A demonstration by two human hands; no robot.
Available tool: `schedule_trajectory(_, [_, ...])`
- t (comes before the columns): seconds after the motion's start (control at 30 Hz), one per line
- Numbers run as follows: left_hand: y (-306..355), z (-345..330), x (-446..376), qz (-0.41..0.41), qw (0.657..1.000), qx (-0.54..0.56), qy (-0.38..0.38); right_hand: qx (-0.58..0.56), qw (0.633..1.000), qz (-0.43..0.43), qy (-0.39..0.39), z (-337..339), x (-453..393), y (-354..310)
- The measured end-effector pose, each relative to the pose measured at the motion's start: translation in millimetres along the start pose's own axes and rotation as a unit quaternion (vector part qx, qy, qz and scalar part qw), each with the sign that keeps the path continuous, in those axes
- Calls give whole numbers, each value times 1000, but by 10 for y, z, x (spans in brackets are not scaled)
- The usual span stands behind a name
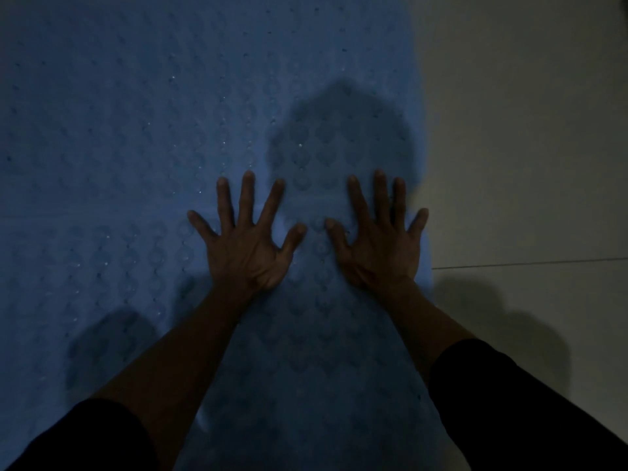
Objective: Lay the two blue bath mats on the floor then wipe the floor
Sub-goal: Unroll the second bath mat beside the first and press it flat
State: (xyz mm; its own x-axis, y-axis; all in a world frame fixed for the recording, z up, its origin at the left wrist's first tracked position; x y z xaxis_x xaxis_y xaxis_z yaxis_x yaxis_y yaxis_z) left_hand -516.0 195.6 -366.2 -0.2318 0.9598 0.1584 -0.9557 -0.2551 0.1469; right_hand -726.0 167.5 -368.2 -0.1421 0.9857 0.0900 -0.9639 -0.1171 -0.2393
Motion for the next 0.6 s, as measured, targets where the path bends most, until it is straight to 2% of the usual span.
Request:
schedule_trajectory(0.3, [4, 10, -2, -7, 1000, 3, 4, 10, 1000, -6, -1, 57, 9, -22])
schedule_trajectory(0.47, [-5, -28, 14, -24, 999, -3, 37, 21, 1000, -9, 4, 29, 25, -10])
schedule_trajectory(0.6, [38, -1, 40, -26, 999, -17, 18, 48, 999, -16, -16, 41, 23, -14])
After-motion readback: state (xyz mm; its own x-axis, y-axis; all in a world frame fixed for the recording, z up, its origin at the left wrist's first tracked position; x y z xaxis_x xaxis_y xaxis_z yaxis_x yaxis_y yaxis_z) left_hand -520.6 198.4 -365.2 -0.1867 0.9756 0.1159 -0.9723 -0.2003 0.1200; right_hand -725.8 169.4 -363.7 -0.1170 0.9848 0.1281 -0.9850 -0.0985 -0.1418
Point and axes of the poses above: each hand's wrist, its own x-axis away from the middle knuckle, its own z-axis out of the back of the hand, y = z × x, the point moved 8 cm from there along -x, towards the middle knuckle, and after that the axes turned 5 degrees about z, right-handed, at the moved point
